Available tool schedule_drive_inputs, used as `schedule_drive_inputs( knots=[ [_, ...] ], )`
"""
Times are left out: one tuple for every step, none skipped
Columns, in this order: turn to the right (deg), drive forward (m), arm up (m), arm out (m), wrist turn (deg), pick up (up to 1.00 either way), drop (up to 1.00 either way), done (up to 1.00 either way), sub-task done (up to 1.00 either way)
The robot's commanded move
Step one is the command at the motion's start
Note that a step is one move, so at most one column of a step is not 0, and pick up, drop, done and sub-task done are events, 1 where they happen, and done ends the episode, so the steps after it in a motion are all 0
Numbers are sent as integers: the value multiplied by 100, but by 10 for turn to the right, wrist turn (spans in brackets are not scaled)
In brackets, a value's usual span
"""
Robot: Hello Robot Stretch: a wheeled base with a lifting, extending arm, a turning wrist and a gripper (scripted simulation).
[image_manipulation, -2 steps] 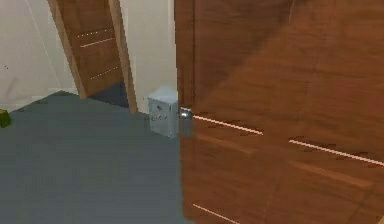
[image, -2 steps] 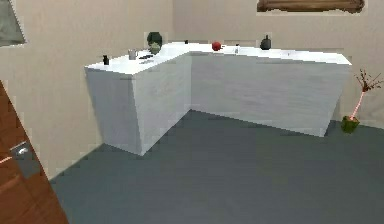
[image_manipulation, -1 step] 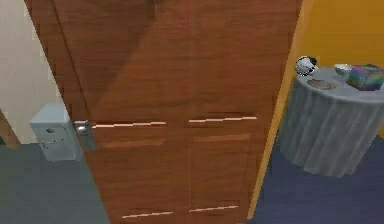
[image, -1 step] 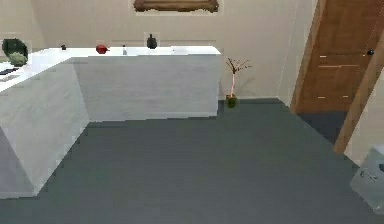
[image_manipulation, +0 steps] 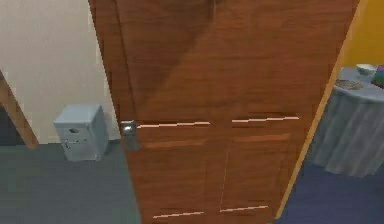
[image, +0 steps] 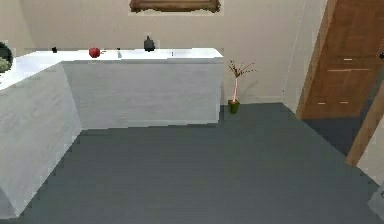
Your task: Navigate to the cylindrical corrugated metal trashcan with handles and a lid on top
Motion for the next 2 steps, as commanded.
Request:
schedule_drive_inputs(
  knots=[
    [60,0,0,0,0,0,0,0,0],
    [30,0,0,0,0,0,0,0,0]
  ],
)
